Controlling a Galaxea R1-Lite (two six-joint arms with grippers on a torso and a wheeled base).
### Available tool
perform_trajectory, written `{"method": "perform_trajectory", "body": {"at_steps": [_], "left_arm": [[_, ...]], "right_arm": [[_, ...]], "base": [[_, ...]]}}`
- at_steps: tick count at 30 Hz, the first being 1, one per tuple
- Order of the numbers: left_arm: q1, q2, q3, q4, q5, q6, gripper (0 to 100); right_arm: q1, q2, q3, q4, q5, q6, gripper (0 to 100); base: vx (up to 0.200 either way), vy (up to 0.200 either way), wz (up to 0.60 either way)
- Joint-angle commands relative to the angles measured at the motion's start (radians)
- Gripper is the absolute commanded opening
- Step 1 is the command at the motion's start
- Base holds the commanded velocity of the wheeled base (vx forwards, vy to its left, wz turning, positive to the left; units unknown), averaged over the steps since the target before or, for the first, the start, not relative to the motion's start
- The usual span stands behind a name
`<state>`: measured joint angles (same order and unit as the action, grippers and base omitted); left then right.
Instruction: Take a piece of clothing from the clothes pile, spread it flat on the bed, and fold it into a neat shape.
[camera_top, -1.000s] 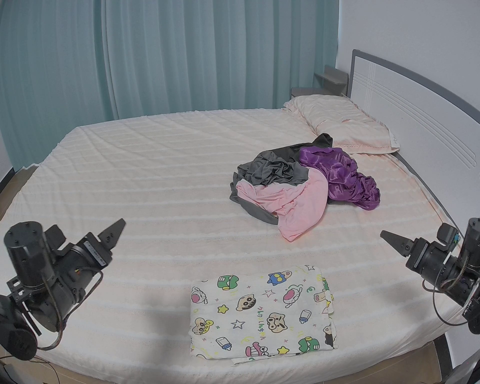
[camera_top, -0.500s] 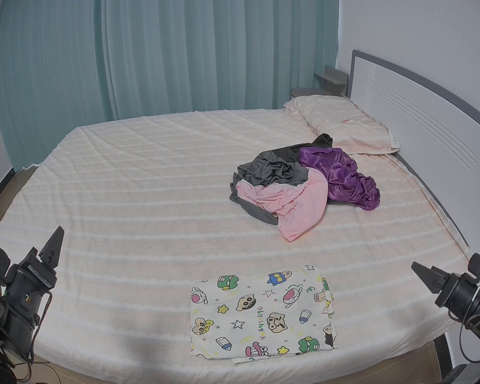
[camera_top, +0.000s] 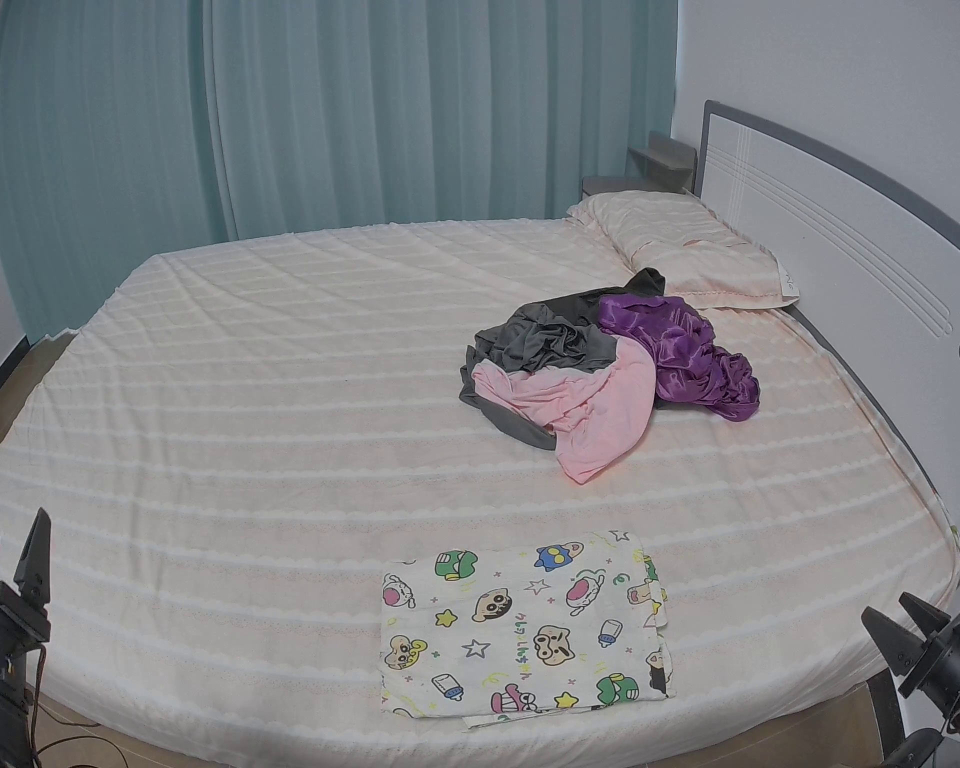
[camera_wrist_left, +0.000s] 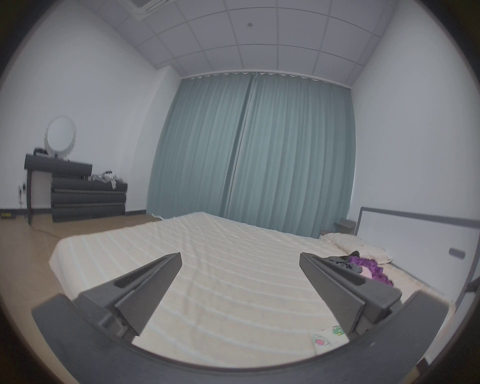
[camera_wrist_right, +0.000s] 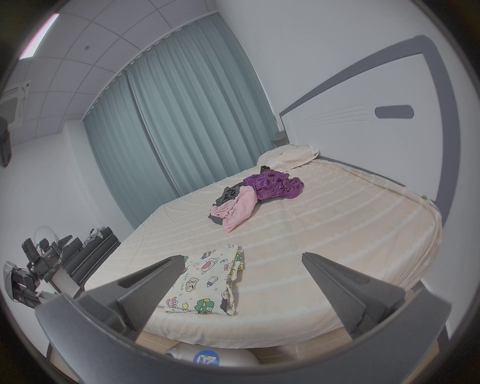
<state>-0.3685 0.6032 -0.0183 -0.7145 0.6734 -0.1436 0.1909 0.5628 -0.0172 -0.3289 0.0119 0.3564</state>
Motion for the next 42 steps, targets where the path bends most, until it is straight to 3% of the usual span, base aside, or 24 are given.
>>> {"method": "perform_trajectory", "body": {"at_steps": [1,6,10,17,21,22,23,25,30,36,39,42], "left_arm": [[0.059,-0.293,0.018,0.141,0.012,0.131,100],[0.125,-0.411,0.018,0.204,0.009,0.217,100],[0.172,-0.462,0.018,0.282,0.009,0.217,100],[0.198,-0.507,0.018,0.328,0.003,0.2,100],[0.324,-0.519,0.018,0.333,-0.005,0.2,100],[0.324,-0.519,0.018,0.333,-0.005,0.2,100],[0.384,-0.557,0.018,0.34,-0.061,0.211,100],[0.387,-0.565,0.018,0.351,-0.106,0.217,100],[0.384,-0.576,0.018,0.369,-0.103,0.211,100],[0.37,-0.603,0.018,0.405,-0.104,0.21,100],[0.37,-0.603,0.018,0.406,-0.124,0.208,100],[0.37,-0.603,0.018,0.418,-0.193,0.208,100]], "right_arm": [[-0.051,-0.238,0.017,0.12,-0.001,-0.063,100],[-0.11,-0.311,0.017,0.18,0.011,-0.119,100],[-0.114,-0.38,0.014,0.28,0.014,-0.129,100],[-0.136,-0.42,0.011,0.28,0.014,-0.134,100],[-0.148,-0.457,0.011,0.283,0.014,-0.177,100],[-0.148,-0.46,0.011,0.283,0.016,-0.18,100],[-0.148,-0.489,0.011,0.284,0.016,-0.2,100],[-0.16,-0.508,0.01,0.289,0.016,-0.217,100],[-0.185,-0.563,0.011,0.278,0.022,-0.254,100],[-0.188,-0.563,0.017,0.26,0.033,-0.372,100],[-0.188,-0.563,0.017,0.258,0.063,-0.413,100],[-0.188,-0.563,0.017,0.257,0.106,-0.418,100]], "base": [[0.0,0.0,0.0],[0.0,0.0,0.0],[0.0,0.0,0.0],[0.0,0.0,0.0],[0.0,0.0,0.0],[0.0,0.0,0.0],[0.0,0.0,0.0],[0.0,0.0,0.0],[0.0,0.0,0.0],[0.0,0.0,0.0],[0.0,0.0,0.0],[0.0,0.0,0.0]]}}
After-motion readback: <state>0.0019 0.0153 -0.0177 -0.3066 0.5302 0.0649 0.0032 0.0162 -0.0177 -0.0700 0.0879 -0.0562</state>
